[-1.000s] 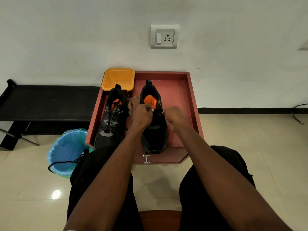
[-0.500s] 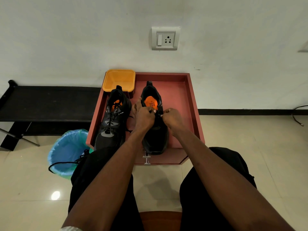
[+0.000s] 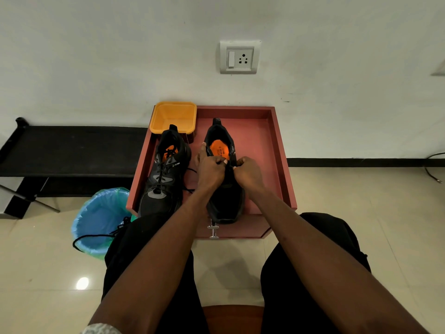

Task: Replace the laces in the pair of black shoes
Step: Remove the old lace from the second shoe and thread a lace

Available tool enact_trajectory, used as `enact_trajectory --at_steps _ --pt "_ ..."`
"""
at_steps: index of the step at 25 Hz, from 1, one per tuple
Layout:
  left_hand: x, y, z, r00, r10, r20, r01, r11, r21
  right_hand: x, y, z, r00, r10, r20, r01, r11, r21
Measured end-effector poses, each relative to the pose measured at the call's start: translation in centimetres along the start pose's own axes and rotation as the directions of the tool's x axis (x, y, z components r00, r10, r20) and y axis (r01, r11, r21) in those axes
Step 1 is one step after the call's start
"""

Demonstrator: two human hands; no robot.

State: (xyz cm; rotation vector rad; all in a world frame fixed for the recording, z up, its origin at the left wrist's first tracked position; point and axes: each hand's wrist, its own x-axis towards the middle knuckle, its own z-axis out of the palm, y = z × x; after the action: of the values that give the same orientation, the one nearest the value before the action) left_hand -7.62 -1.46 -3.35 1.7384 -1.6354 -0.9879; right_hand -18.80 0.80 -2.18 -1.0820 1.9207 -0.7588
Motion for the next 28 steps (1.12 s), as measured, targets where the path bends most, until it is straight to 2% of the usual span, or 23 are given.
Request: enact_trajectory --at_steps 5,9,12,16,19,22,23,26,28 --pt "0.4 -0.6 0.3 1.000 -0.024 -0.013 0.022 0.990 -0.138 -0.2 0.1 0.0 1.000 -0.031 0.002 0.031 0.999 -0.015" --pt "0.1 -0.1 0.0 0.999 -0.031 0.041 0.032 0.999 -0.032 -0.3 0.0 -0.1 0.999 -0.042 -0.003 0.042 0.998 -0.038" --pt "0.2 -0.1 0.1 0.999 -0.013 0.033 0.014 1.000 -0.026 -0.3 -0.1 -0.1 0.998 -0.058 0.000 0.058 0.997 -0.049" --pt "0.0 -0.2 0.8 0.998 -0.044 -0.044 0.036 0.985 -0.170 -0.4 0.1 0.0 0.996 -0.093 -0.009 0.092 0.992 -0.090" --pt "0.1 -0.1 1.3 0.998 -0.055 -0.024 0.048 0.971 -0.236 -0.5 0.2 0.1 0.986 -0.164 -0.001 0.162 0.976 -0.144" --pt "-1.4 1.6 -0.5 0.993 -0.064 0.095 0.080 0.981 -0.178 -0.8 0.3 -0.3 0.969 -0.245 0.031 0.245 0.941 -0.234" --pt "-1.2 1.5 -1.0 0.988 -0.054 0.148 0.070 0.991 -0.110 -0.8 0.3 -0.5 0.962 -0.271 0.035 0.271 0.928 -0.257" --pt "-0.5 0.5 -2.8 0.961 0.024 0.277 -0.070 0.985 0.161 -0.5 -0.3 -1.2 0.955 -0.297 0.003 0.289 0.929 -0.230" --pt "-0.6 0.0 -3.7 0.956 0.045 0.289 -0.133 0.948 0.290 -0.3 -0.5 -1.1 0.955 -0.295 -0.016 0.283 0.931 -0.230"
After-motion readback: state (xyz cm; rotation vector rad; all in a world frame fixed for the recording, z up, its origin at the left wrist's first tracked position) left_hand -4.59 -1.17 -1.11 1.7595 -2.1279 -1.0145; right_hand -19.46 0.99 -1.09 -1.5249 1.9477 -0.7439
